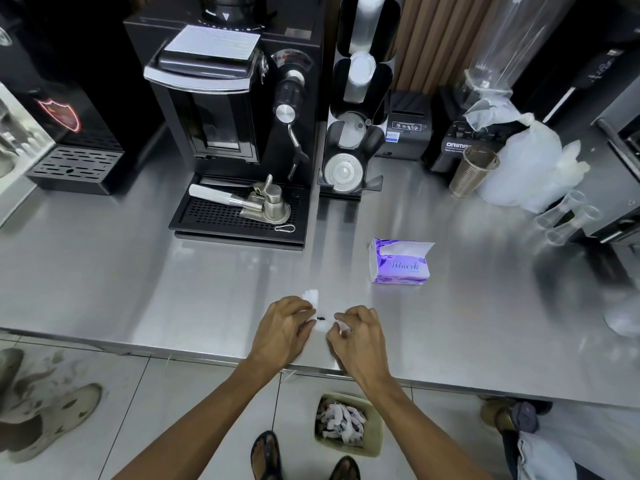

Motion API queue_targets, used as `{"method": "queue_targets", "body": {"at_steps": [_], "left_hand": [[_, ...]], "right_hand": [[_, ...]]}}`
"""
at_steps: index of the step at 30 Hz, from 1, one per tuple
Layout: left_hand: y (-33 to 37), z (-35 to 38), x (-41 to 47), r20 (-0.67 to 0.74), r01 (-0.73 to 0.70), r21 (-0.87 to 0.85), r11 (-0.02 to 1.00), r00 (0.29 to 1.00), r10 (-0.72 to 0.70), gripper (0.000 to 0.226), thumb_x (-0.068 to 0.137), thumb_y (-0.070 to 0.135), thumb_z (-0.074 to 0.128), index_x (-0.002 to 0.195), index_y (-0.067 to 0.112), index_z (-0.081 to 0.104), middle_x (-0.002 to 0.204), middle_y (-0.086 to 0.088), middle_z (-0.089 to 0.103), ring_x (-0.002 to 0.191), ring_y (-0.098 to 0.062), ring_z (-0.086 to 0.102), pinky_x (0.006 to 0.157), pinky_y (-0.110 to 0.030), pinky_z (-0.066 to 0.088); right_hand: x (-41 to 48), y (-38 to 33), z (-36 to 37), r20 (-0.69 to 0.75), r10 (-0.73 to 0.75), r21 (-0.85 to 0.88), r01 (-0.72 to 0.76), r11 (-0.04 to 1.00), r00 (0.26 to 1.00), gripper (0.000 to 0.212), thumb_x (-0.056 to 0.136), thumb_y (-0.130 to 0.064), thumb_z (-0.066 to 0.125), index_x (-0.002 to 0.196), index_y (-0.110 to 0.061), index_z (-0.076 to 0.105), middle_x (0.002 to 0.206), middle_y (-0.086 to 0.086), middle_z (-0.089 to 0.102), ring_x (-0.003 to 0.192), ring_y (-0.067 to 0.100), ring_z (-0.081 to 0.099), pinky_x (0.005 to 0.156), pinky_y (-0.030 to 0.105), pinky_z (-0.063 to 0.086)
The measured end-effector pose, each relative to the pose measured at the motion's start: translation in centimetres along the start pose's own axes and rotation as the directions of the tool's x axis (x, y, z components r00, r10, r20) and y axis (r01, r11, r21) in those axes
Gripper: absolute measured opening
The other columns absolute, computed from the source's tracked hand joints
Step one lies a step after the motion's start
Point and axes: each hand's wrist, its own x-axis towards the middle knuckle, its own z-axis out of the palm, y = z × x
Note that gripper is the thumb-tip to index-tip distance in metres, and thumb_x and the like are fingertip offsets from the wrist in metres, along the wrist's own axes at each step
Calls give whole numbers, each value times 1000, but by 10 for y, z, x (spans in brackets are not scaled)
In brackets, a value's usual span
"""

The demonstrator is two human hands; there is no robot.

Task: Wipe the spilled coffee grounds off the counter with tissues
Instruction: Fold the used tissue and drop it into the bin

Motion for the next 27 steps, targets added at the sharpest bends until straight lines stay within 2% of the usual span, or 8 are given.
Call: {"method": "queue_targets", "body": {"at_steps": [3, 7, 11, 13, 16, 20, 23, 27], "left_hand": [[-3, -1, -1, -1, -17, 14, 1000, 1000, 17, 16, 78, 19, 78, 93, 15, 77, 99, 3, 73, 98, -18, 65, 87, -31, 51], [-5, 0, -1, 2, -22, 13, 1000, 1000, 22, 17, 77, 20, 78, 94, 16, 78, 99, 3, 74, 99, -17, 65, 89, -31, 51], [-5, 0, -3, 4, -25, -9, 1000, 1000, 25, 18, 76, 21, 79, 94, 17, 78, 99, 6, 74, 102, -14, 64, 94, -26, 44], [-5, -1, -3, 0, -17, -23, 1000, 1000, 17, 19, 74, 21, 81, 93, 17, 78, 97, 7, 74, 102, -13, 63, 94, -23, 41], [-6, -1, -2, 0, -5, -55, 998, 1000, 5, 19, 72, 20, 83, 91, 17, 78, 93, 8, 74, 101, -13, 64, 92, -22, 41], [-7, -3, -2, 7, -7, -98, 995, 1000, 8, 20, 73, 18, 80, 93, 19, 76, 93, 8, 73, 101, -13, 61, 93, -22, 38], [-8, -7, -2, 1, -19, -110, 994, 1000, 19, 19, 77, 17, 77, 95, 20, 74, 94, 5, 72, 100, -13, 59, 92, -22, 38], [-15, -9, -2, 46, 8, -133, 991, 999, -2, 19, 84, 21, 69, 103, 20, 72, 102, 0, 69, 104, -17, 60, 93, -34, 46]], "right_hand": [[2, 1, 4, 74, 27, 9, -28, 1000, 997, 23, 77, -21, 76, 98, -13, 77, 92, -2, 63, 89, 17, 57, 74, 19, 48], [6, 1, 4, 125, 34, 40, -39, 998, 992, 20, 85, -14, 69, 105, -12, 72, 103, 0, 67, 97, 18, 59, 84, 11, 36], [12, -9, 5, 108, 27, 112, -40, 993, 994, 13, 85, -4, 65, 95, -11, 68, 91, 3, 68, 86, 22, 61, 78, 29, 49], [14, -12, 7, 122, 25, 129, -41, 991, 992, 15, 85, -1, 62, 96, -11, 65, 90, 4, 67, 84, 23, 60, 77, 36, 51], [16, -17, 10, 169, 29, 166, -57, 984, 985, 24, 82, -6, 62, 105, -12, 59, 96, 3, 64, 88, 19, 59, 80, 33, 50], [16, -19, 10, 260, -9, 173, -38, 984, 966, 45, 77, -27, 69, 118, -15, 55, 110, 0, 61, 102, 16, 55, 88, 25, 45], [16, -14, 11, 311, -30, 175, -26, 984, 950, 56, 77, -28, 72, 127, -19, 50, 118, -3, 58, 109, 16, 53, 94, 28, 45], [22, -13, 10, 344, -28, 212, -48, 976, 939, 65, 78, -26, 77, 134, -19, 46, 123, -4, 59, 108, 14, 56, 98, 28, 46]]}}
